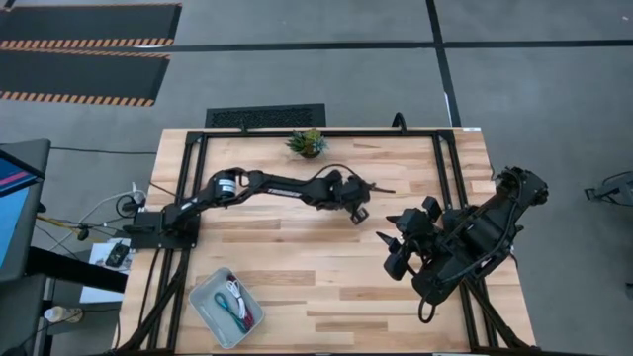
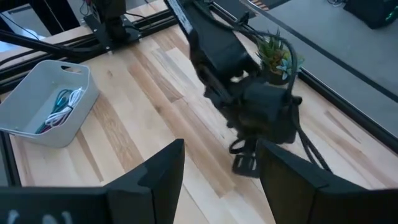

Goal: Pick and place USB-C Cables
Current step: Put the black charger cable into the gray bin

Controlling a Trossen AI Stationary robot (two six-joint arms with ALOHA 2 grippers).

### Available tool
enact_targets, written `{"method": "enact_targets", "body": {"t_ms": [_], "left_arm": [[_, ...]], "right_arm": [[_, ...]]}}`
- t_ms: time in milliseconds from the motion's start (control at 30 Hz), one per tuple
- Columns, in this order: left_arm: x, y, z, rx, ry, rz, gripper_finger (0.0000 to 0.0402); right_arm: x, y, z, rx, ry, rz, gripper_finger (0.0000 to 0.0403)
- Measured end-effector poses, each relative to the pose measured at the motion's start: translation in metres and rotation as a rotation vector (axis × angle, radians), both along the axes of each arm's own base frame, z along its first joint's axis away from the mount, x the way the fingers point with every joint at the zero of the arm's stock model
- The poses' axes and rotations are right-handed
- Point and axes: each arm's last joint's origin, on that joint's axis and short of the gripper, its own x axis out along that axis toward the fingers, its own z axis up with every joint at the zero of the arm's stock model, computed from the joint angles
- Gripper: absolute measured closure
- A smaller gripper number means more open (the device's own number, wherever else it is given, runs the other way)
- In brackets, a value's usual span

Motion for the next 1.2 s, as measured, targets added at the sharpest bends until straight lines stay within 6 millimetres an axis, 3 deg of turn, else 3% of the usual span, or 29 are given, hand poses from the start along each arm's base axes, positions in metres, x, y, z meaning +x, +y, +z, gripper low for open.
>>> {"method": "enact_targets", "body": {"t_ms": [267, 600, 867, 1000, 1100, 1200], "left_arm": [[-0.026, -0.020, 0.051, 0.129, 0.172, -0.056, 0.0372], [-0.085, -0.076, 0.138, 0.278, 0.302, -0.104, 0.0372], [-0.171, -0.144, 0.209, 0.394, 0.261, -0.047, 0.0372], [-0.222, -0.181, 0.238, 0.373, 0.107, -0.008, 0.0372], [-0.263, -0.207, 0.245, 0.312, -0.060, -0.033, 0.0372], [-0.308, -0.223, 0.232, 0.240, -0.203, 0.002, 0.0372]], "right_arm": [[0.000, 0.000, 0.000, 0.000, 0.004, 0.004, 0.0182], [-0.003, 0.004, 0.000, 0.000, 0.004, 0.021, 0.0182], [-0.006, 0.007, 0.000, -0.003, 0.004, 0.032, 0.0182], [-0.005, 0.007, 0.000, -0.014, -0.006, 0.026, 0.0182], [-0.001, 0.009, -0.003, -0.025, -0.012, 0.019, 0.0182], [0.011, 0.015, -0.012, -0.044, 0.004, 0.005, 0.0182]]}}
